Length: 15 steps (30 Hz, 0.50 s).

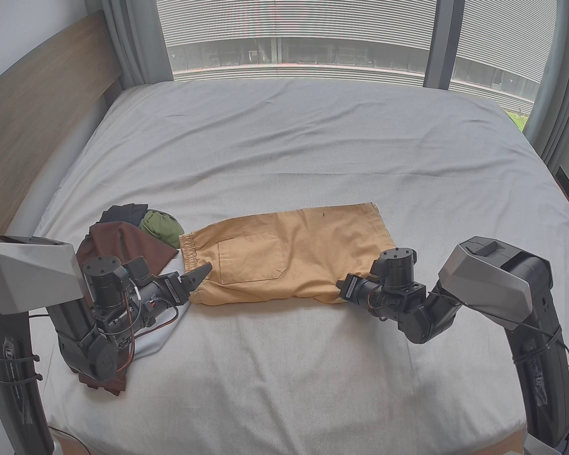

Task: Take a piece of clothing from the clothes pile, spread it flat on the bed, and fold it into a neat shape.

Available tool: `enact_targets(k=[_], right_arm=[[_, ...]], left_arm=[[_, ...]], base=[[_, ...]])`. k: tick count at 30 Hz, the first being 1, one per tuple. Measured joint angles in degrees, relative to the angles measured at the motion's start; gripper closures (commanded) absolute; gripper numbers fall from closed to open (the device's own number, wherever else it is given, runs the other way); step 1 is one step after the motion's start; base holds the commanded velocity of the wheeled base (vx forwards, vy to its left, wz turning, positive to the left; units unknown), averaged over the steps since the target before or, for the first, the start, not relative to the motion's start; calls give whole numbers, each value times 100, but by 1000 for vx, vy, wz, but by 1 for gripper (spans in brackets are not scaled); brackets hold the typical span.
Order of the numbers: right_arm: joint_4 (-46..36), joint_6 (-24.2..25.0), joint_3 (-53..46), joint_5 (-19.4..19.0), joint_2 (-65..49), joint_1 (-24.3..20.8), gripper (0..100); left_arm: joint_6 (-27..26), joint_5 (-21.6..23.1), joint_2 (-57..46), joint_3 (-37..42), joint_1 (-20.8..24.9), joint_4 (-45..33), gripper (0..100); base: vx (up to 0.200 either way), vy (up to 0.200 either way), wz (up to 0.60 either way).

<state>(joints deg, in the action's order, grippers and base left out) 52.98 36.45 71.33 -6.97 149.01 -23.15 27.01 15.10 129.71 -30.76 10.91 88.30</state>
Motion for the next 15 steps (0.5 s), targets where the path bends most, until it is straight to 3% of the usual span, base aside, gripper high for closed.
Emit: enact_targets(k=[15], right_arm=[[34,-605,-1421,-5,-601,-24,100]], left_arm=[[128,49,41,-22,-94,0,0]], base=[[0,0,0]])
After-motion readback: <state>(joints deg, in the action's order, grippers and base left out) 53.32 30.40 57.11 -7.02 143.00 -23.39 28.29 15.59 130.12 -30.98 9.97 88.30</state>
